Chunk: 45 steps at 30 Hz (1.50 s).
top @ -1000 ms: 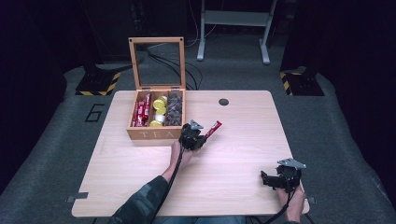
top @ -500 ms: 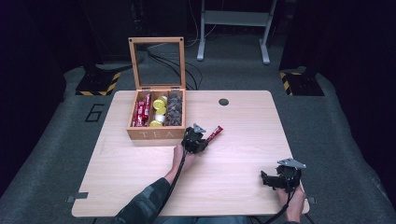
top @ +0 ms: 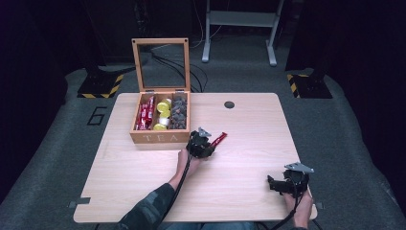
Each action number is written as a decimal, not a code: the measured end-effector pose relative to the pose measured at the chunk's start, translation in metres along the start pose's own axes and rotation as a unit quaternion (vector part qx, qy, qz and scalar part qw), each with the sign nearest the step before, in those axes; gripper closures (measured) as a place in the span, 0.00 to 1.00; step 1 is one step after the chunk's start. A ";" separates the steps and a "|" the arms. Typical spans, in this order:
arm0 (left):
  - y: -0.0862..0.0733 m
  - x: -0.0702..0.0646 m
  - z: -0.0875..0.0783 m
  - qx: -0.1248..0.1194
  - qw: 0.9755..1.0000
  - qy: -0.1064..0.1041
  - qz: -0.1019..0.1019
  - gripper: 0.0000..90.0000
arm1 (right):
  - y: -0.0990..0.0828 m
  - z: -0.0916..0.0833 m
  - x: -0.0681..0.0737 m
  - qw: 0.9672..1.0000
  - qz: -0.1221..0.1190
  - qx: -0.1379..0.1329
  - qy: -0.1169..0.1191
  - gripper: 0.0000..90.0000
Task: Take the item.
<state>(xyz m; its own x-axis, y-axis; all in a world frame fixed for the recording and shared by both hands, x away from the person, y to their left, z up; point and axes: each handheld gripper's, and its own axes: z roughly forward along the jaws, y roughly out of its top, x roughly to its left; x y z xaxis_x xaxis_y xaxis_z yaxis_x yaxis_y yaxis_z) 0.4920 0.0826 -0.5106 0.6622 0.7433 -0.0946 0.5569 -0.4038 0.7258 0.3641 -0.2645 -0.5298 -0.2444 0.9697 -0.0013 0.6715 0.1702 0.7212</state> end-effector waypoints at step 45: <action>-0.049 0.028 -0.155 -0.077 0.996 0.035 0.020 0.14 | 0.000 0.000 0.000 1.000 0.004 -0.001 -0.005 0.02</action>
<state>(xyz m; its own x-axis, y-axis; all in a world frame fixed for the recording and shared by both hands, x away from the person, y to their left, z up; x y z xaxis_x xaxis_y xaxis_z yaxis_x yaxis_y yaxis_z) 0.4056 0.2059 -0.4431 0.6427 0.7659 -0.0192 0.4431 -0.3512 0.8249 0.3640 -0.2642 -0.5298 -0.2332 0.9724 -0.0023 0.6717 0.1628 0.7227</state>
